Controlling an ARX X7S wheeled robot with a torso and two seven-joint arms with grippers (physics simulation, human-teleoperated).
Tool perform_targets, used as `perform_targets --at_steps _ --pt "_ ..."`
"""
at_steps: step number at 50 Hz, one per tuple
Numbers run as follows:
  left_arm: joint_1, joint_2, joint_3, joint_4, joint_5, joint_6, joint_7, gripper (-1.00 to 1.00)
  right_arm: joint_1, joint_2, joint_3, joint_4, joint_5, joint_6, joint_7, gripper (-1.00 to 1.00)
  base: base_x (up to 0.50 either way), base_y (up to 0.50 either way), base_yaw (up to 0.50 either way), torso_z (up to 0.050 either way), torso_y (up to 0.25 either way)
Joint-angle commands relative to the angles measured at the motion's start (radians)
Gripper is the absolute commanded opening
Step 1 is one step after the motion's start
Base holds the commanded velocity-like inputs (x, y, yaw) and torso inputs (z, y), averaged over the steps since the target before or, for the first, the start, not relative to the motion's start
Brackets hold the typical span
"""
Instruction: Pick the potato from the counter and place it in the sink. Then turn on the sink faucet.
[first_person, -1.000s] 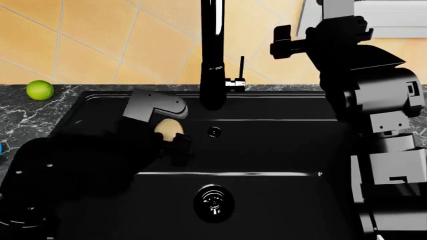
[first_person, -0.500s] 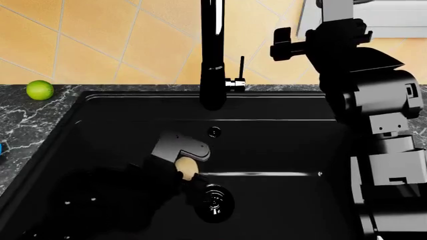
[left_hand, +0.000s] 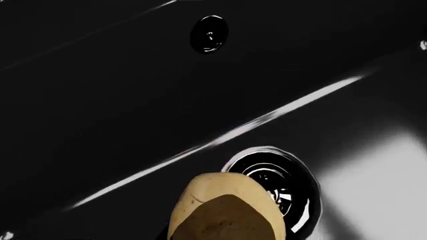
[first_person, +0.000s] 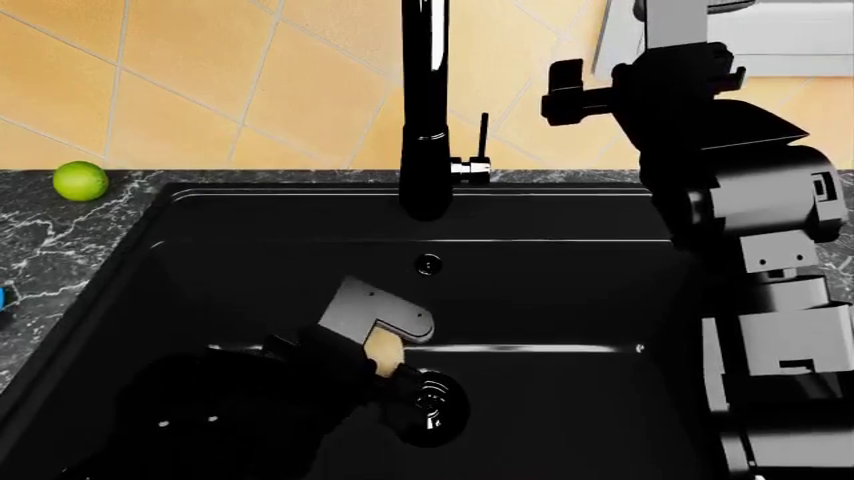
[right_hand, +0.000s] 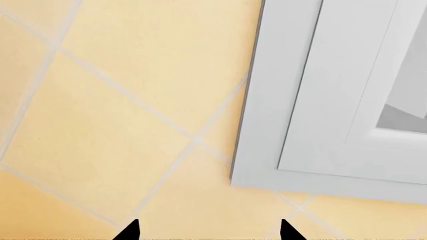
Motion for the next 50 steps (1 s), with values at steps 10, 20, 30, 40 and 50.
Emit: perform_targets --at_steps 10,20,30,40,50 --pt "0.079 -0.015 -0.035 0.007 -0.051 0.011 -0.012 1.00 -0.004 0.007 -0.002 -0.009 0.010 0.005 0.004 1.00 0.00 0.00 0.00 0.000 -0.003" --pt "0.031 -0.035 -0.103 0.027 -0.147 -0.011 -0.053 1.00 -0.001 0.006 -0.005 -0.008 0.012 0.005 0.005 1.00 0.00 0.00 0.00 0.000 -0.003" --pt "-0.008 -0.087 -0.154 0.047 -0.199 -0.022 -0.089 1.00 0.001 0.008 -0.006 -0.018 0.016 0.012 0.008 1.00 0.00 0.00 0.00 0.000 0.000" --pt "-0.076 -0.147 -0.227 0.077 -0.309 -0.043 -0.154 1.00 0.007 0.008 -0.009 -0.017 0.018 0.013 0.009 1.00 0.00 0.00 0.00 0.000 0.000" --pt "-0.146 -0.199 -0.285 0.090 -0.423 -0.050 -0.231 1.00 0.009 0.014 -0.010 -0.028 0.022 0.022 0.011 1.00 0.00 0.00 0.00 0.000 0.000"
